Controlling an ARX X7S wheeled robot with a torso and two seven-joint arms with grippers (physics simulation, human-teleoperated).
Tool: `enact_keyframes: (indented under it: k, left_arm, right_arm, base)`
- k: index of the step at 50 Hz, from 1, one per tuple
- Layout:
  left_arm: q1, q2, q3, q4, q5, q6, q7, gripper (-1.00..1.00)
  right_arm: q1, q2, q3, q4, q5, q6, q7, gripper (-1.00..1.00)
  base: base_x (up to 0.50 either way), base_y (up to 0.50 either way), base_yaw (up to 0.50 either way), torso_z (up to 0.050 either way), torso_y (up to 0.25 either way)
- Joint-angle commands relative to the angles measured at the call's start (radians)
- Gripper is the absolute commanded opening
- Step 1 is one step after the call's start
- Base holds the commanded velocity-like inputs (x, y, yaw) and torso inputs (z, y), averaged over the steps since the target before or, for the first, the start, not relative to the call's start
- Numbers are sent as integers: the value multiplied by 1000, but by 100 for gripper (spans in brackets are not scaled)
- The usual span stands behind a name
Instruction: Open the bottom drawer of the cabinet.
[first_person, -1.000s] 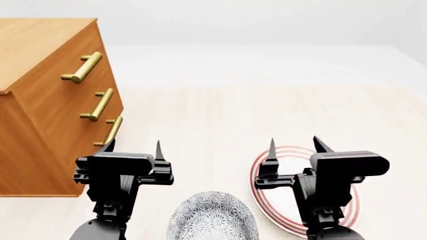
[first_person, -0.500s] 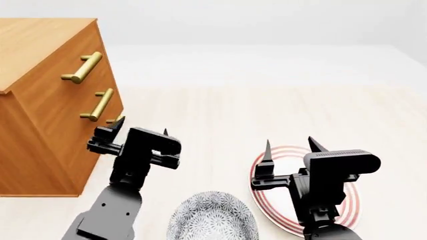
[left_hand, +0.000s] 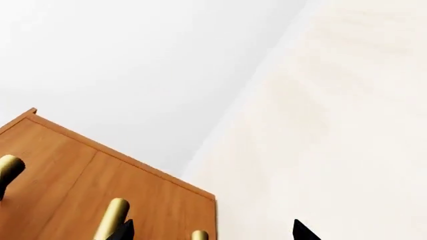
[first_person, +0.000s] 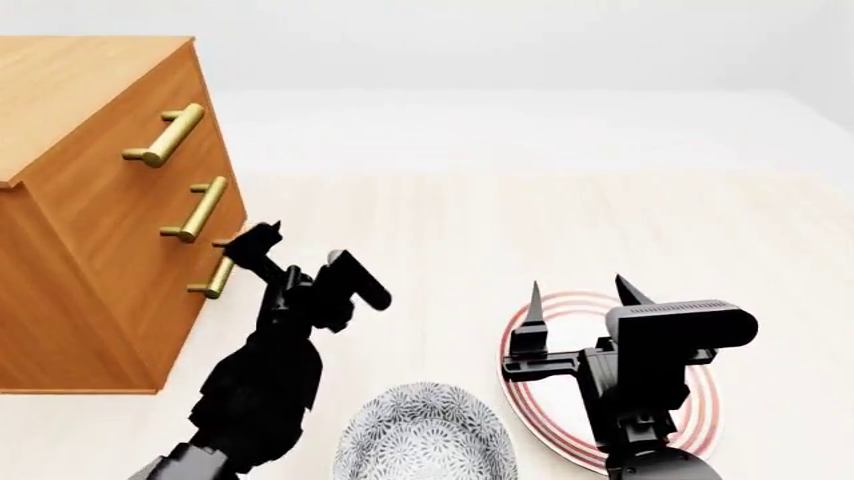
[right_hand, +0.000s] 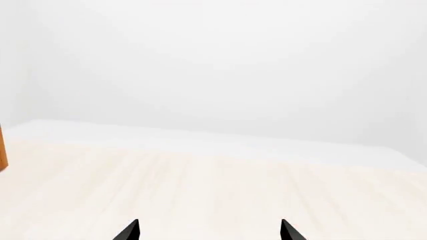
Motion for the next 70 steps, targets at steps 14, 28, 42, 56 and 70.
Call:
enact_keyframes:
  k: [14, 28, 42, 56, 70]
  left_arm:
    - [-198, 142, 118, -662, 32, 237, -85, 100]
    - [-198, 128, 208, -666, -65, 196, -104, 100]
    - [-205, 107, 302, -666, -203, 144, -119, 100]
    - [-215, 73, 325, -666, -300, 66, -132, 100]
    - [-220, 54, 319, -666, -326, 30, -140, 100]
  right_arm:
    - [5, 10, -9, -2, 14, -1, 12, 100]
    - [-2, 14, -8, 12, 23, -19, 16, 100]
    - [-3, 17, -15, 20, 29, -29, 22, 100]
    - [-3, 19, -18, 25, 39, -36, 27, 100]
    - [1, 24, -23, 22, 46, -32, 34, 100]
  base:
    - [0, 0, 0, 0, 0]
    - [0, 0, 0, 0, 0]
    - [0, 0, 0, 0, 0]
    - [0, 0, 0, 0, 0]
    - [0, 0, 0, 0, 0]
